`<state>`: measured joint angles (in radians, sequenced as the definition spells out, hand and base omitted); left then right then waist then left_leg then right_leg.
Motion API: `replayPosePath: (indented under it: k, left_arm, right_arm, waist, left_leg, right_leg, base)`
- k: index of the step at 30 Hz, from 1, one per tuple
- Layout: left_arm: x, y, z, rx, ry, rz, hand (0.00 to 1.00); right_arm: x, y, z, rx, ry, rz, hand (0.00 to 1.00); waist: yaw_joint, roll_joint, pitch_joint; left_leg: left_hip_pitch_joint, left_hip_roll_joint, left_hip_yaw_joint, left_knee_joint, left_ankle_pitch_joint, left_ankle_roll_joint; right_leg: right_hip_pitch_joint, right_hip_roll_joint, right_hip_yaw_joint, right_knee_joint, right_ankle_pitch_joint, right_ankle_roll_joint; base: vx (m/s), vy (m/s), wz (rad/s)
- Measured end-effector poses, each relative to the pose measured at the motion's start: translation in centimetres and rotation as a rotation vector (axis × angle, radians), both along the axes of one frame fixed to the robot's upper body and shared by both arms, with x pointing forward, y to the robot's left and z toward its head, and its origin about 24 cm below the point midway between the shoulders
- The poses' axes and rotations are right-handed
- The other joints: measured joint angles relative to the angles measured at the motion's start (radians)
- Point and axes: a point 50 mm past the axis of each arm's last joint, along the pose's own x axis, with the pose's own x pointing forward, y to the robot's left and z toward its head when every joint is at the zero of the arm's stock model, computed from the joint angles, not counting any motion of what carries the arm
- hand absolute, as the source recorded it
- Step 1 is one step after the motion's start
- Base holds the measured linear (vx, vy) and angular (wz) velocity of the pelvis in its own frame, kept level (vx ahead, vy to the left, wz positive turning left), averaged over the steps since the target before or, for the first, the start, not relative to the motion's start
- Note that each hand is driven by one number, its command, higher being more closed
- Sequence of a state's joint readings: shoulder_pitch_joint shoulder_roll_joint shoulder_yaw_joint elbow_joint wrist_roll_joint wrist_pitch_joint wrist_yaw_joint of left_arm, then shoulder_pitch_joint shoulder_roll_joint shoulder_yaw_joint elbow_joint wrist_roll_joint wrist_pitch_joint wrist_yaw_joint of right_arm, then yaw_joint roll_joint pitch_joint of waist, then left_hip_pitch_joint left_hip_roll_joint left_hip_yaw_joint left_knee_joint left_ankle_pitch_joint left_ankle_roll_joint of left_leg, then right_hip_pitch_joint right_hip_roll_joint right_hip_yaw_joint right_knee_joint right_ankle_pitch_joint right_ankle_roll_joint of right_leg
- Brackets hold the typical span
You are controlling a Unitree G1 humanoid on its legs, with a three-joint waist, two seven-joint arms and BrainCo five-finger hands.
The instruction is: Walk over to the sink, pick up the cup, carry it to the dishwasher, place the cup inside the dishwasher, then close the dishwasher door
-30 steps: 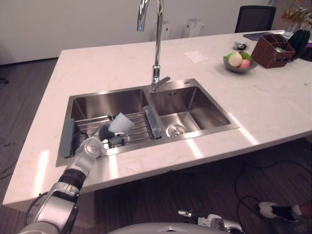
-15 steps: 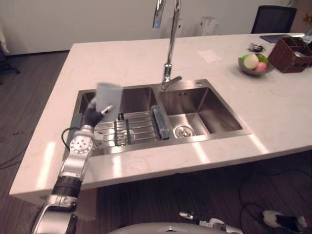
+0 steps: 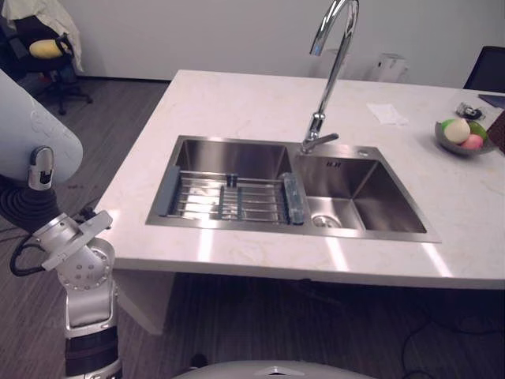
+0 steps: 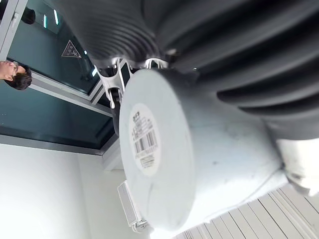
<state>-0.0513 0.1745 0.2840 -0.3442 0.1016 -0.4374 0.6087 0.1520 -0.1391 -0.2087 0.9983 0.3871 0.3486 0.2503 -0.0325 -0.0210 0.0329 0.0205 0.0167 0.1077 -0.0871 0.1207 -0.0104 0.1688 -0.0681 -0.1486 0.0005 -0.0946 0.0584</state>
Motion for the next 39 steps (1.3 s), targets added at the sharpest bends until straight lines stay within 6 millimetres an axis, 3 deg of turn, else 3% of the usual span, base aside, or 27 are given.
replayPosePath:
  k: [6,10,16,22,25,27,28,29,30,31,32,33,34,35,36,37,39]
  left_arm:
    - [-0.3,-0.3,-0.1,-0.013,-0.005,-0.021,1.00]
    - [0.1,-2.2,-0.8,-0.071,-0.008,-0.171,1.00]
    - [0.2,-4.9,-2.4,-0.162,0.011,-0.436,1.00]
    - [0.1,-5.4,-3.2,-0.183,0.041,-0.487,1.00]
    - [0.0,-5.2,-3.4,-0.192,0.070,-0.462,1.00]
    - [-0.7,-4.8,-3.9,-0.206,0.093,-0.439,1.00]
    - [-1.1,-4.6,-4.2,-0.219,0.108,-0.425,1.00]
    - [-1.3,-4.3,-4.6,-0.231,0.124,-0.414,1.00]
    - [-1.4,-4.1,-4.6,-0.243,0.119,-0.412,1.00]
    - [-1.5,-4.1,-4.5,-0.247,0.112,-0.431,1.00]
    - [-1.5,-4.2,-4.5,-0.247,0.113,-0.439,1.00]
    - [-1.6,-4.4,-4.5,-0.239,0.116,-0.455,1.00]
    - [-1.5,-5.0,-4.5,-0.230,0.118,-0.495,1.00]
    - [-1.5,-5.5,-4.6,-0.228,0.123,-0.526,1.00]
    - [-1.5,-6.5,-4.8,-0.226,0.136,-0.591,1.00]
    - [-1.3,-7.1,-4.8,-0.220,0.143,-0.630,1.00]
    - [-1.4,-8.1,-5.2,-0.220,0.155,-0.716,1.00]
  right_arm:
    - [-0.1,0.0,0.0,-0.001,0.000,-0.007,0.00]
    - [-0.5,-0.2,0.1,-0.007,-0.019,-0.092,0.00]
    - [-1.5,-0.2,0.0,-0.011,-0.021,-0.255,0.00]
    - [-1.6,-0.3,0.0,-0.026,-0.017,-0.224,0.00]
    - [-1.5,-0.3,0.0,-0.020,0.000,-0.198,0.00]
    - [-1.3,-0.8,0.0,-0.025,0.015,-0.188,0.00]
    - [-0.8,-1.4,0.1,-0.040,0.008,-0.182,0.00]
    - [-0.8,-1.6,0.1,-0.045,0.016,-0.175,0.00]
    - [-1.1,-1.1,-0.1,-0.030,0.035,-0.178,0.00]
    - [-0.8,-1.3,-0.1,-0.038,0.034,-0.186,0.00]
    - [-0.8,-1.5,0.0,-0.046,0.038,-0.190,0.00]
    - [-0.9,-1.8,0.0,-0.059,0.044,-0.198,0.00]
    - [-1.4,-2.0,0.0,-0.062,0.052,-0.212,0.00]
    - [-1.7,-2.2,0.1,-0.065,0.057,-0.212,0.00]
    - [-2.2,-2.5,0.3,-0.082,0.059,-0.215,0.00]
    - [-2.0,-2.8,0.4,-0.092,0.049,-0.220,0.00]
    - [-2.8,-3.1,0.5,-0.117,0.074,-0.251,0.00]
  waist:
    - [-0.002,0.004,-0.001]
    - [-0.028,0.006,-0.001]
    - [-0.028,0.014,0.001]
    - [0.004,0.023,0.004]
    - [0.037,0.025,0.035]
    - [0.062,0.049,0.064]
    - [0.077,0.075,0.079]
    - [0.085,0.066,0.081]
    - [0.083,0.017,0.086]
    - [0.090,0.023,0.091]
    - [0.092,0.025,0.091]
    - [0.090,0.025,0.090]
    - [0.085,0.029,0.087]
    - [0.081,0.038,0.080]
    - [0.058,0.061,0.062]
    - [0.048,0.076,0.060]
    - [0.018,0.068,0.056]
  left_leg:
    - [-0.003,0.009,0.029,0.000,-0.003,-0.002]
    - [-0.012,0.007,0.023,0.000,-0.003,-0.002]
    - [-0.004,0.000,0.003,0.000,-0.008,-0.006]
    - [-0.044,-0.025,-0.117,0.005,0.022,0.003]
    - [-0.068,-0.052,-0.227,0.008,0.077,-0.018]
    - [-0.097,-0.063,-0.256,0.007,0.106,-0.025]
    - [-0.116,-0.055,-0.202,0.001,0.049,0.014]
    - [-0.128,-0.045,-0.075,0.002,-0.050,0.060]
    - [-0.160,-0.031,0.103,0.103,-0.106,0.122]
    - [-0.205,0.031,0.320,0.330,-0.172,0.204]
    - [-0.203,0.069,0.406,0.434,-0.204,0.230]
    - [-0.160,0.116,0.509,0.576,-0.268,0.224]
    - [-0.109,0.163,0.560,0.656,-0.327,0.194]
    - [-0.081,0.192,0.579,0.675,-0.340,0.180]
    - [-0.053,0.237,0.596,0.651,-0.327,0.133]
    - [-0.066,0.215,0.608,0.628,-0.324,0.108]
    - [-0.045,0.116,0.660,0.464,-0.297,0.161]
  right_leg:
    - [-0.019,0.003,0.025,-0.005,0.008,-0.003]
    - [-0.018,-0.002,-0.002,-0.016,0.013,-0.003]
    - [0.008,-0.009,-0.054,-0.016,0.006,0.008]
    - [0.023,-0.011,-0.149,0.016,-0.023,0.014]
    - [0.043,-0.010,-0.266,0.054,-0.059,0.009]
    - [0.042,0.001,-0.333,0.102,-0.094,0.006]
    - [0.040,0.015,-0.388,0.130,-0.105,0.001]
    - [0.042,0.000,-0.433,0.116,-0.099,0.001]
    - [0.045,-0.039,-0.492,0.098,-0.094,0.000]
    - [0.044,-0.065,-0.577,0.120,-0.098,-0.003]
    - [0.047,-0.076,-0.609,0.131,-0.101,-0.002]
    - [0.063,-0.096,-0.672,0.142,-0.102,0.000]
    - [0.082,-0.111,-0.745,0.156,-0.102,0.000]
    - [0.092,-0.112,-0.787,0.166,-0.102,0.001]
    - [0.098,-0.113,-0.872,0.207,-0.108,0.008]
    - [0.099,-0.125,-0.912,0.243,-0.114,0.016]
    - [0.110,-0.192,-1.039,0.353,-0.124,0.002]
  base:
    - [0.00,-0.002,-0.13]
    - [0.00,-0.005,-0.01]
    - [0.03,-0.020,0.15]
    - [0.02,-0.036,0.57]
    - [-0.03,-0.068,1.39]
    - [-0.18,-0.080,1.48]
    - [-0.24,-0.072,1.46]
    - [-0.21,-0.026,1.62]
    - [-0.17,0.039,1.69]
    - [-0.13,0.062,1.58]
    - [-0.11,0.053,1.55]
    - [-0.04,0.035,1.48]
    - [-0.01,0.042,1.52]
    - [0.07,0.089,1.85]
    - [0.09,0.114,1.79]
    - [0.08,0.195,2.51]
    - [0.04,0.245,2.63]
